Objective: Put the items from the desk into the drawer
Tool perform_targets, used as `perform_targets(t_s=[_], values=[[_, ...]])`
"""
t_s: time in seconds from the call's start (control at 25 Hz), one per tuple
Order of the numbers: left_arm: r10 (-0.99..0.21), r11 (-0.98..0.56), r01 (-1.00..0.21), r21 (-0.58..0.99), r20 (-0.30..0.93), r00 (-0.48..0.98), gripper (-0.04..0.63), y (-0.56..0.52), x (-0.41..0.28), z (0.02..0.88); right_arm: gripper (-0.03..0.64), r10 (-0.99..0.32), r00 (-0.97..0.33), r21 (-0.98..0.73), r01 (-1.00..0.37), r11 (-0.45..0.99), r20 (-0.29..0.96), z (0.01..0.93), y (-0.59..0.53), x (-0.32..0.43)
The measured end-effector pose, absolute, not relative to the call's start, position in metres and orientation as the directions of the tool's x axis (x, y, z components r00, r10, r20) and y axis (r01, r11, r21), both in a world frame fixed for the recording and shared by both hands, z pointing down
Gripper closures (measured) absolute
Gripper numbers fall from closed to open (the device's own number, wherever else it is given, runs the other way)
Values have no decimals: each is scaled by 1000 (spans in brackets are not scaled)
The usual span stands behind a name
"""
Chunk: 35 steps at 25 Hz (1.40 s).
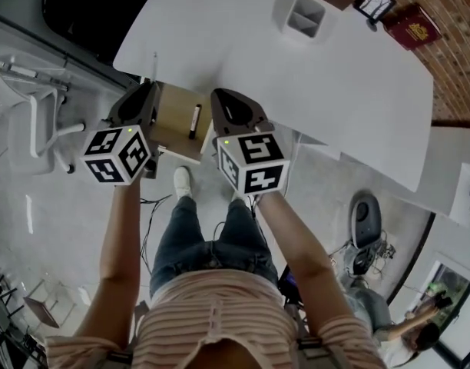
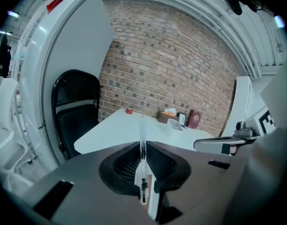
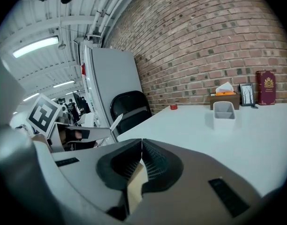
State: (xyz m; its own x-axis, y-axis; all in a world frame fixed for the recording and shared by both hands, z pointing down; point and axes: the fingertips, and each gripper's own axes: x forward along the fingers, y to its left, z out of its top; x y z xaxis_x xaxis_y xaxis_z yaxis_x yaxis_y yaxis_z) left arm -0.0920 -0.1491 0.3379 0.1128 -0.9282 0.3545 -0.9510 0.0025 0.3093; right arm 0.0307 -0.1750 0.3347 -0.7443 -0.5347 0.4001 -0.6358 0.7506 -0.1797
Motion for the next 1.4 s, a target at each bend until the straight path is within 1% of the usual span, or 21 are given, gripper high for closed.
perform_targets(t_s=[0.24,0.56,0.88,1.04,1.28,1.4], values=[[-918,-5,-937,350,371,144,548,-124,-127,365,600,-533,-732,-183,-646,741,425,354,-156,-15],[-890,-64,-918,391,393,229,548,-99,-146,397,600,-552,-683,-189,-694,695,479,386,-130,-40],[-814,-75,-911,405,503,291,548,-94,-120,392,600,-536,-649,-249,-732,634,541,374,-121,-17],[-779,-74,-897,435,537,325,548,-89,-120,430,600,-534,-622,-251,-753,608,573,400,-109,-16],[-742,-78,-898,432,577,342,548,-103,-71,434,600,-521,-612,-275,-765,583,595,397,-102,31],[-725,-76,-898,434,594,348,548,-109,-65,436,600,-513,-610,-284,-766,577,604,397,-102,36]])
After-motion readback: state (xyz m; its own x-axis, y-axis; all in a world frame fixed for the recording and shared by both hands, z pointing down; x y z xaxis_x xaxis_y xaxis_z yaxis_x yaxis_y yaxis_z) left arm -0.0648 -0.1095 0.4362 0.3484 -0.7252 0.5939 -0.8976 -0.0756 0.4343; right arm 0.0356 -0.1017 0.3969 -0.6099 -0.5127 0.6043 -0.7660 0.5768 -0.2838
